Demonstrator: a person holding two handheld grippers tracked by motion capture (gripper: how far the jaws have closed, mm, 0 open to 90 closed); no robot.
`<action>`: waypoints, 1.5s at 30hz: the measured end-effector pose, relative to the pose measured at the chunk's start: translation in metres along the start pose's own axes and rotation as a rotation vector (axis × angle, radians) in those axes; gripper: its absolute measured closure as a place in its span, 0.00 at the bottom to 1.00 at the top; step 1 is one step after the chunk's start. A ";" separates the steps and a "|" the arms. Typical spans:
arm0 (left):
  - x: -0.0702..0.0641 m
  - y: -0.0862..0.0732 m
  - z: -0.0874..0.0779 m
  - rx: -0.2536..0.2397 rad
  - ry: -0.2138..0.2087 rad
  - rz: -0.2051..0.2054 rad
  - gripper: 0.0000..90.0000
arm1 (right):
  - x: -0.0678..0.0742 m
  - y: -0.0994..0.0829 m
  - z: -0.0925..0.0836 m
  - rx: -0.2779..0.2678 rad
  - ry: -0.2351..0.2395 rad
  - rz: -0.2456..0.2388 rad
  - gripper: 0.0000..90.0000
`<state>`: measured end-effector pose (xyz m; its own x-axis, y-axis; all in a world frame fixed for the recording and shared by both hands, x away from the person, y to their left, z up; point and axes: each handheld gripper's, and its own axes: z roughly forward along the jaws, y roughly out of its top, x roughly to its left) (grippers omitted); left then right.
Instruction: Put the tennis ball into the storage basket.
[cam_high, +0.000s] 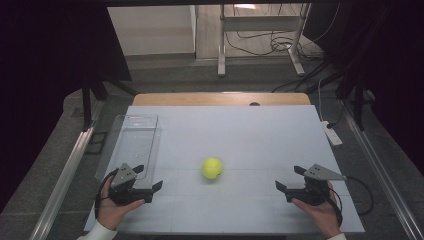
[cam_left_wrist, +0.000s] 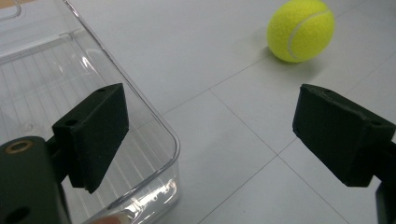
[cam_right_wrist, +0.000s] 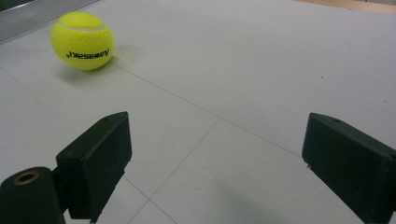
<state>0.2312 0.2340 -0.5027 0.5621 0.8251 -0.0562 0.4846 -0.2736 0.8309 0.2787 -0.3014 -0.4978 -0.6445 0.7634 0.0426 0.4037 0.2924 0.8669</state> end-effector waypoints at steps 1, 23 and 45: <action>0.000 0.000 0.000 0.000 0.000 0.000 0.13 | 0.000 0.000 0.000 0.000 0.000 0.000 0.09; -0.001 0.001 -0.001 -0.017 0.001 0.008 0.13 | -0.001 -0.003 0.000 0.013 -0.015 0.004 0.10; -0.003 0.008 -0.001 -0.026 -0.009 0.010 0.13 | -0.001 -0.003 0.001 0.015 -0.007 0.009 0.11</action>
<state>0.2330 0.2301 -0.4953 0.5732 0.8177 -0.0527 0.4614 -0.2689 0.8455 0.2785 -0.3030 -0.5011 -0.6358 0.7704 0.0470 0.4194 0.2938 0.8589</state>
